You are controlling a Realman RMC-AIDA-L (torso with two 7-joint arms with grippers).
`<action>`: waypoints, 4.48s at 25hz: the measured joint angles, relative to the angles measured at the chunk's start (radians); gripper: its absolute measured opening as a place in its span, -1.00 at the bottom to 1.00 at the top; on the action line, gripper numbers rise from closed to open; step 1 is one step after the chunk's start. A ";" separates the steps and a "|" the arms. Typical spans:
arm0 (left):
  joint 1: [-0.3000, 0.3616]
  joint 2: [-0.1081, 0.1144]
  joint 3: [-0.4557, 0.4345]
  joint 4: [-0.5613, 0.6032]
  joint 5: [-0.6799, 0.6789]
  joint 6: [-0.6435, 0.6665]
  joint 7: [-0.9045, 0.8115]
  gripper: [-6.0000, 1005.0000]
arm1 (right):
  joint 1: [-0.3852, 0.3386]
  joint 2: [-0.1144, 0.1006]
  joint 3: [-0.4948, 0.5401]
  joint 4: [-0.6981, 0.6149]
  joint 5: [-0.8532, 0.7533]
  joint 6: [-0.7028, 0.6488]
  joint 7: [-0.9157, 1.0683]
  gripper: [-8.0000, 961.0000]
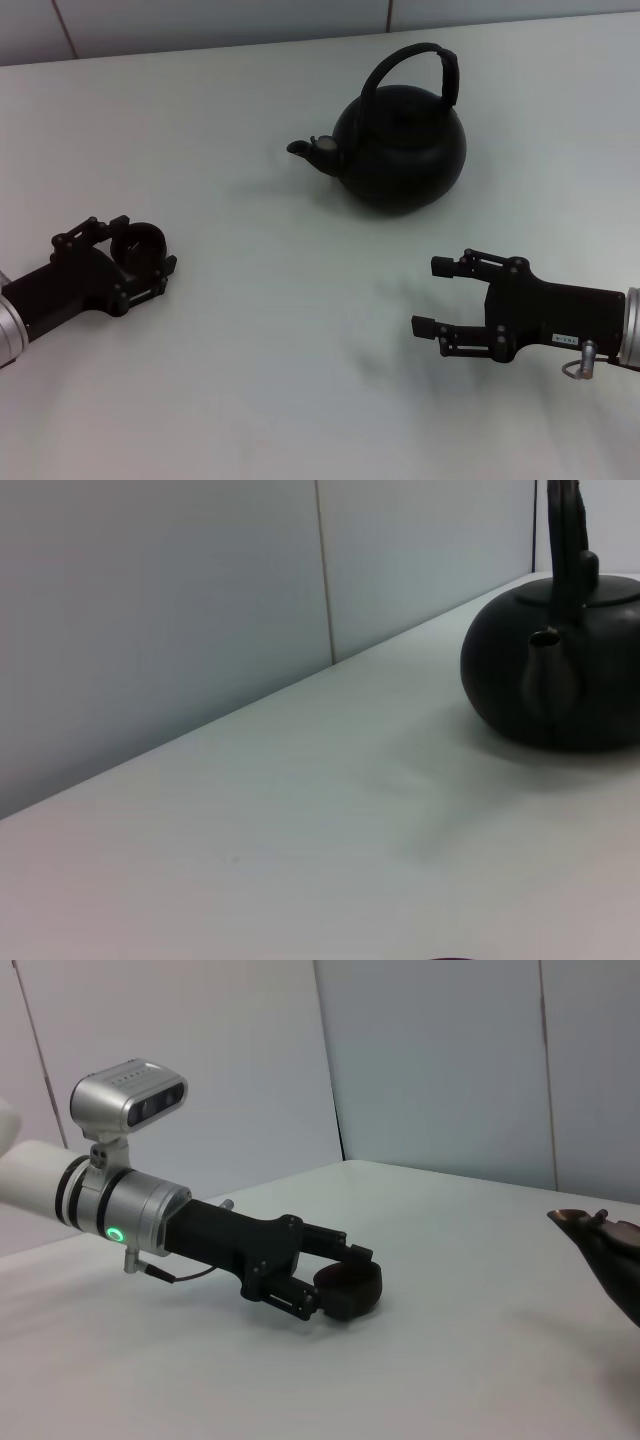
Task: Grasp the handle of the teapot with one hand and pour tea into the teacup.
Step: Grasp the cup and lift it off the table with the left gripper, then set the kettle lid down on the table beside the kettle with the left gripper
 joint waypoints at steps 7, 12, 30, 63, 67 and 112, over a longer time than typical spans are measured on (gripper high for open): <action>-0.010 -0.003 -0.001 0.015 0.050 -0.012 -0.034 0.48 | 0.000 0.000 0.000 0.000 0.000 0.000 0.002 0.72; -0.003 -0.006 0.002 0.062 0.052 -0.008 -0.054 0.44 | 0.000 0.000 0.000 0.000 0.000 0.000 0.003 0.72; -0.212 -0.027 0.106 -0.004 0.049 -0.101 -0.077 0.39 | 0.002 0.003 0.000 -0.013 0.000 -0.012 0.007 0.72; -0.244 -0.028 0.186 -0.044 0.050 -0.163 -0.140 0.39 | 0.004 0.005 0.000 -0.015 0.000 -0.012 0.007 0.72; -0.244 -0.028 0.186 -0.044 0.051 -0.165 -0.142 0.39 | 0.005 0.005 0.000 -0.015 0.000 -0.010 0.007 0.72; -0.178 -0.010 0.194 0.063 0.052 -0.088 -0.194 0.59 | -0.001 0.006 0.016 -0.014 0.000 -0.010 -0.002 0.72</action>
